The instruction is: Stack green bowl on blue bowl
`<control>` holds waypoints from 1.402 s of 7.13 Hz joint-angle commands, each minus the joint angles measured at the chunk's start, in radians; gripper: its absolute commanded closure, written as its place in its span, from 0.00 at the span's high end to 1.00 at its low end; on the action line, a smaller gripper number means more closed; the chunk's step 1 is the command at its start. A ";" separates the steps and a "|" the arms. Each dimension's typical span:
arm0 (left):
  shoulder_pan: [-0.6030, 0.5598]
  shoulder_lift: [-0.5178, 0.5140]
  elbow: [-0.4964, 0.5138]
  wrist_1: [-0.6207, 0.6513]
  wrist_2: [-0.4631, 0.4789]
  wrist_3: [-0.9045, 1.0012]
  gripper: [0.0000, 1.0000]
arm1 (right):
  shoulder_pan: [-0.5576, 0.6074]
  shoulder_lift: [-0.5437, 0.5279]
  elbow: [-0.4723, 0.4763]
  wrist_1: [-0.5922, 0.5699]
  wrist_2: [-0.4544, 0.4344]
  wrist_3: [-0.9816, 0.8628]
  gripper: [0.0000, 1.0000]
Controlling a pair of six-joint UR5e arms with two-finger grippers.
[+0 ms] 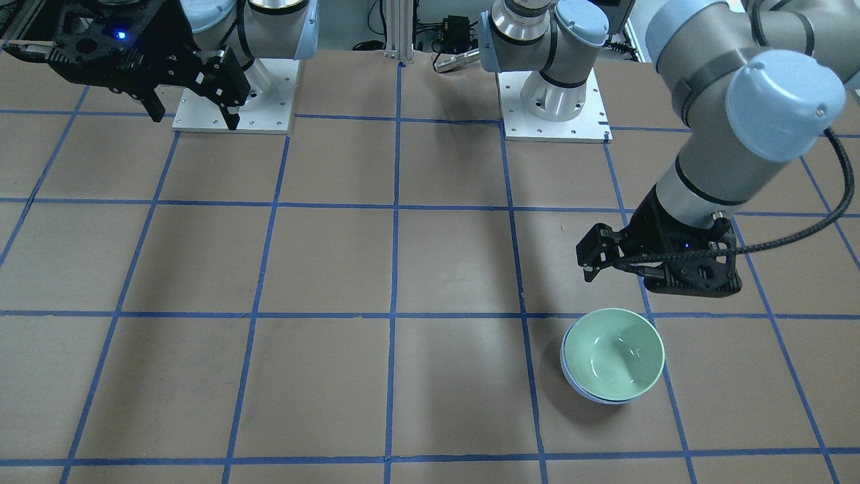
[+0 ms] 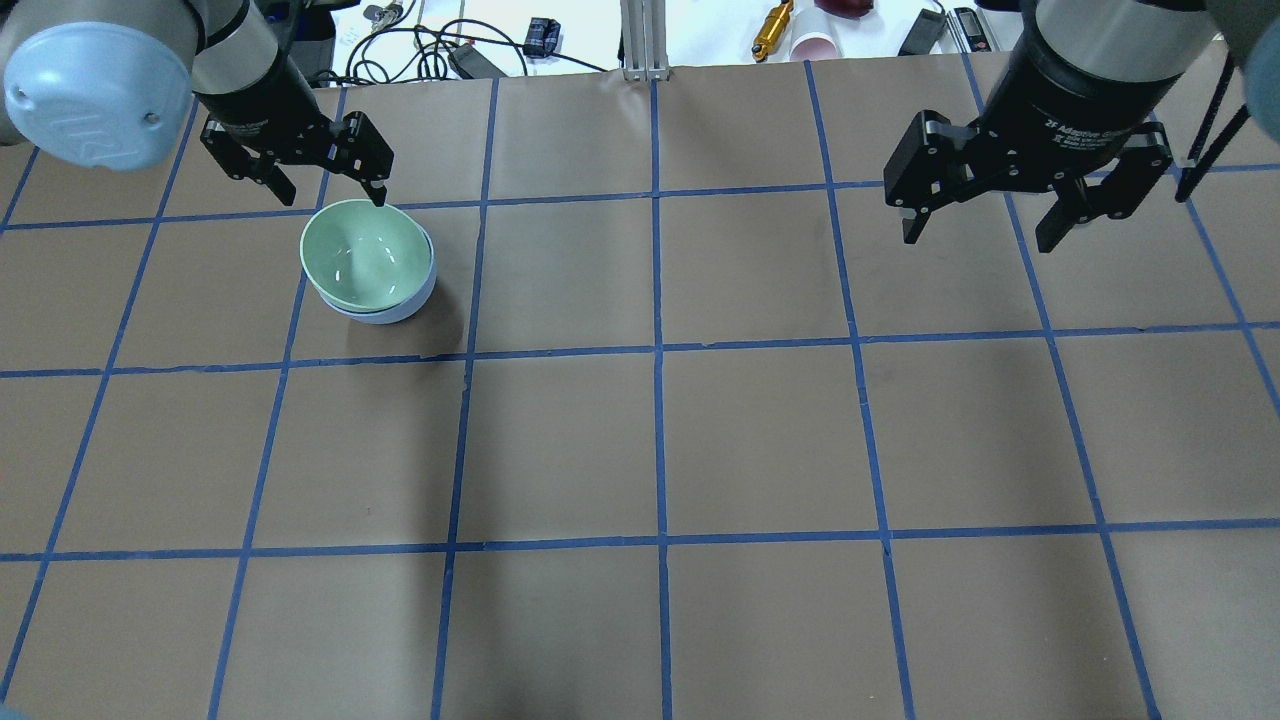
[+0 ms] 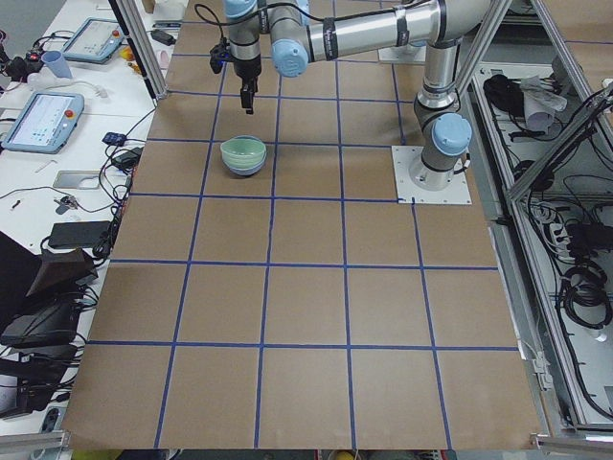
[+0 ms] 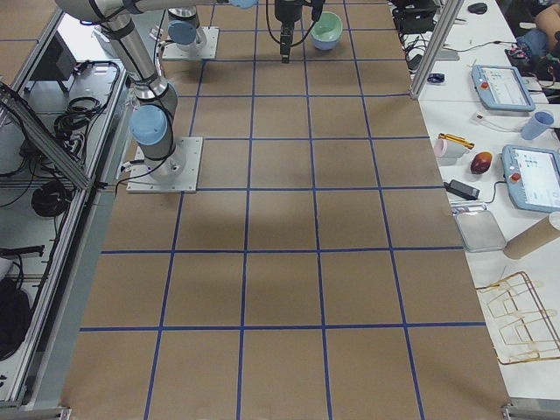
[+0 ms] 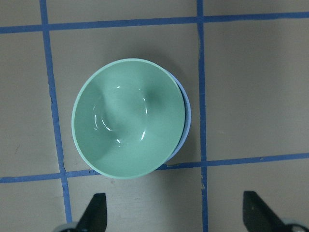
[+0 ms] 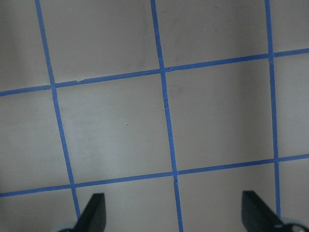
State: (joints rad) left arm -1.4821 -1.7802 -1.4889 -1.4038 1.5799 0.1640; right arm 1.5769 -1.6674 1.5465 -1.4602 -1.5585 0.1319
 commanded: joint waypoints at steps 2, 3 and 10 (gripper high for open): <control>-0.058 0.125 0.015 -0.133 0.020 -0.015 1.00 | 0.000 0.000 0.000 0.001 0.000 0.000 1.00; -0.082 0.149 0.010 -0.145 0.019 -0.044 1.00 | 0.000 0.000 0.000 0.001 0.000 0.000 1.00; -0.086 0.173 0.010 -0.189 0.016 -0.054 1.00 | 0.000 0.000 0.001 0.001 0.000 0.000 1.00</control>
State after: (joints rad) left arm -1.5689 -1.6072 -1.4800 -1.5895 1.5980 0.1105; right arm 1.5769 -1.6675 1.5473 -1.4589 -1.5585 0.1319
